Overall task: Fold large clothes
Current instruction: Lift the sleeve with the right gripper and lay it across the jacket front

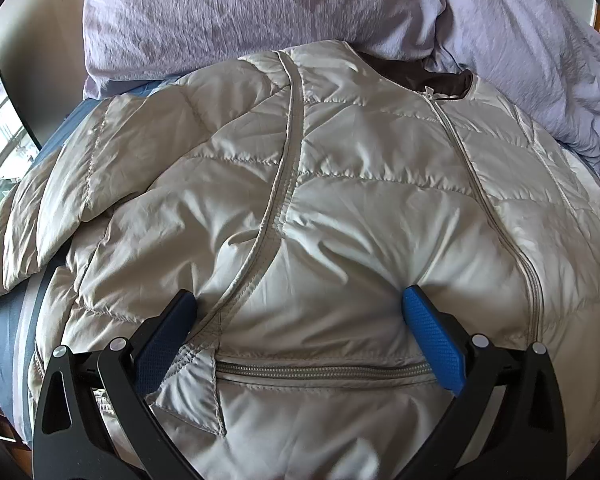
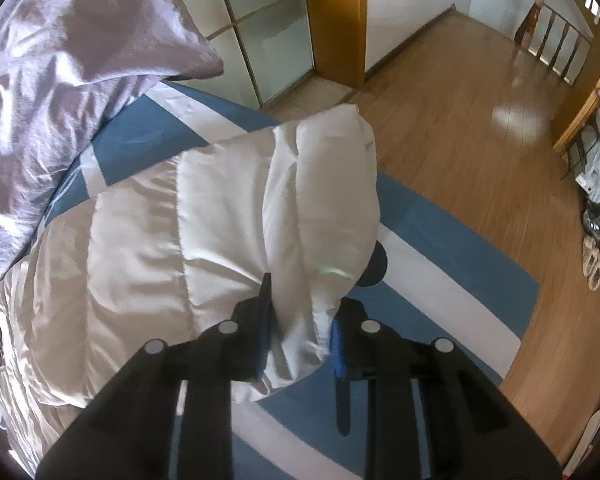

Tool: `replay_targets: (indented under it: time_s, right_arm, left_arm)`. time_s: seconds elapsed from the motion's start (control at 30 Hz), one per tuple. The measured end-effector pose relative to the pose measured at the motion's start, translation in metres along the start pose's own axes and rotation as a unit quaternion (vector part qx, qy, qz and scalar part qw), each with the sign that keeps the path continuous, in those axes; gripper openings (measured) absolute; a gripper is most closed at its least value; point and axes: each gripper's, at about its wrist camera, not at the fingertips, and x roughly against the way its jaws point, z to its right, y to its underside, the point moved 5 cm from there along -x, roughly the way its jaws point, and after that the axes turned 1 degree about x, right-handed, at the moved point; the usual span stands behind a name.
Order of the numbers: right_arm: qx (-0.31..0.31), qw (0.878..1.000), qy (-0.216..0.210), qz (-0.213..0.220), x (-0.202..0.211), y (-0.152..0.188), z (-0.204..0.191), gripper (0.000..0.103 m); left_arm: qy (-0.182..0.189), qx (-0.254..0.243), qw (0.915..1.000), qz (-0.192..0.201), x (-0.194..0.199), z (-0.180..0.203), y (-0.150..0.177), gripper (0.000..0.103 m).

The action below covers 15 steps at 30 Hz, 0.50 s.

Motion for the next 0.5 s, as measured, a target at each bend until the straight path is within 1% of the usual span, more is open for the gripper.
replay_targets:
  time_s: [0.1,0.2,0.33,0.43,0.5]
  right_arm:
    - [0.014,1.000,-0.004,0.022,0.016,-0.002,-0.012,0.022]
    - [0.039,0.998,-0.024,0.045,0.036,-0.005,-0.032,0.022]
    - [0.077,0.992,-0.081,0.064,0.066,-0.007,-0.081,0.022]
    - [0.112,0.983,-0.132,0.066,0.084,-0.002,-0.133,0.022]
    - [0.134,0.976,-0.157,0.064,0.092,0.002,-0.163,0.022]
  left_arm:
    - [0.003,0.002,1.0000,0.001,0.000,-0.001,0.000,0.102]
    - [0.007,0.005,1.0000,0.003,-0.001,-0.001,0.000,0.102]
    - [0.010,0.007,0.9999,0.005,-0.002,-0.002,0.001,0.102]
    - [0.014,0.009,0.9998,0.005,-0.002,-0.002,0.001,0.102]
    - [0.018,0.007,0.9998,0.004,0.000,-0.002,0.001,0.102]
